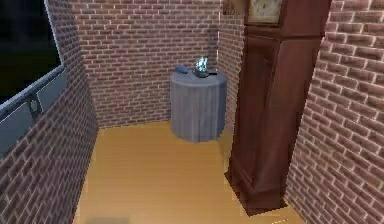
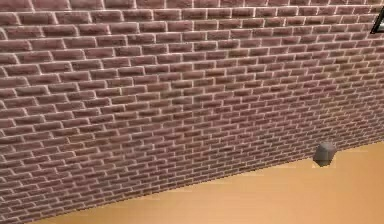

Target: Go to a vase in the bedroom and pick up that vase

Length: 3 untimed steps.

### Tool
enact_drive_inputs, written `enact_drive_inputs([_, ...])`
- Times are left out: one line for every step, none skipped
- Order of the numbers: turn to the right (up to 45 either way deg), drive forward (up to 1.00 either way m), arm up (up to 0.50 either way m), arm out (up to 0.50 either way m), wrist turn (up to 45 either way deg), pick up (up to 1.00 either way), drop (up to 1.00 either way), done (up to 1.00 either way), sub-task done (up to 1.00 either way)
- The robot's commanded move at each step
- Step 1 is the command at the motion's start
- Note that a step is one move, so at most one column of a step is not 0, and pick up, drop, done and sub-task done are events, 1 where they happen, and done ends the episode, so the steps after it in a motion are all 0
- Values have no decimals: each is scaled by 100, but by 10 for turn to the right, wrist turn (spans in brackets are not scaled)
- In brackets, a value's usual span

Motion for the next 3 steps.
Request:
enact_drive_inputs([-450, 0, 0, 0, 0, 0, 0, 0, 0])
enact_drive_inputs([-420, 0, 0, 0, 0, 0, 0, 0, 0])
enact_drive_inputs([0, 45, 0, 0, 0, 0, 0, 0, 0])
